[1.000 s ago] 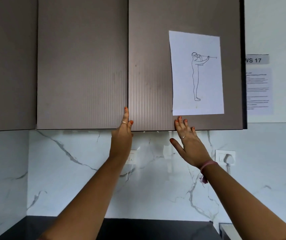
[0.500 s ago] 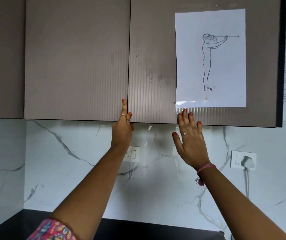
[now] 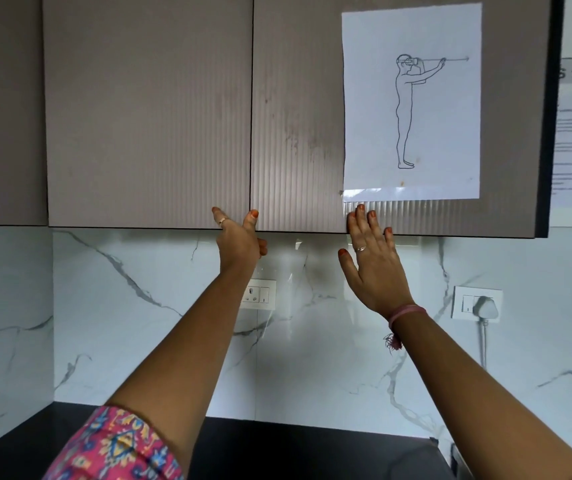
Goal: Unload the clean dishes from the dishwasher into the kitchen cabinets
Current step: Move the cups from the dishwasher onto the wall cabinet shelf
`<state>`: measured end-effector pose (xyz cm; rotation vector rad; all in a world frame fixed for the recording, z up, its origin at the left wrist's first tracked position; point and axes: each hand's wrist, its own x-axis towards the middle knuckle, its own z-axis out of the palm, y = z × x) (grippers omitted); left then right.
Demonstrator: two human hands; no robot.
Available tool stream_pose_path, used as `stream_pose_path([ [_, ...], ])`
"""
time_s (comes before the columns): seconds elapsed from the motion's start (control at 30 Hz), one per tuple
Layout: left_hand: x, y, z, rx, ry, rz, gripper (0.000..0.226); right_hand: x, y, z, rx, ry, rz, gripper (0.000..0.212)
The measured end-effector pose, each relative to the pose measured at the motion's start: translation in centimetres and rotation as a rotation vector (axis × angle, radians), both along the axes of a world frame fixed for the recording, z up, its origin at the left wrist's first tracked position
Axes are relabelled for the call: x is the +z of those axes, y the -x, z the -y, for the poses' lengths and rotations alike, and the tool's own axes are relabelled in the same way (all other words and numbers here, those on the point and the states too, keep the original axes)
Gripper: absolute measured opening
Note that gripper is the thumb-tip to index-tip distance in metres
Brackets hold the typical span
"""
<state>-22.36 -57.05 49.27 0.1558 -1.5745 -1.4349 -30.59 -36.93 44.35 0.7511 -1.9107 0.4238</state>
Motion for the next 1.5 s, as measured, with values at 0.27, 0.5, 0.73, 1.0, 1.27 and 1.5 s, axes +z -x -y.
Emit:
stream_pose_path([
  [0.27, -3.2, -4.3, -1.2, 0.008, 0.164, 0.262, 0.055, -1.7, -5.5, -2.1, 0.186, 0.035, 0.235, 0.052],
  [0.5, -7.6, -11.7, -3.1, -0.042, 0.258, 0.384, 0.042, -6.9, -13.7, -5.5, 0.216, 0.239, 0.401, 0.049],
  [0.73, -12.2, -20.2, -6.0, -0.118, 0.272, 0.456, 0.036, -11.1, -22.2, -8.4, 0.243, 0.354, 0.479, 0.046],
  [1.0, -17.5, -27.4, -10.7, -0.164, 0.323, 0.540, 0.029, -13.8, -29.3, -15.0, 0.240, 0.393, 0.535, 0.038],
  [1.27, -24.1, -34.1, -20.3, -0.221, 0.292, 0.595, 0.021, -19.7, -35.7, -25.3, 0.199, 0.419, 0.655, 0.031],
  [1.5, -29.7, -40.7, -34.2, -0.286, 0.177, 0.639, 0.022, -25.4, -42.2, -38.8, 0.131, 0.422, 0.778, 0.030],
])
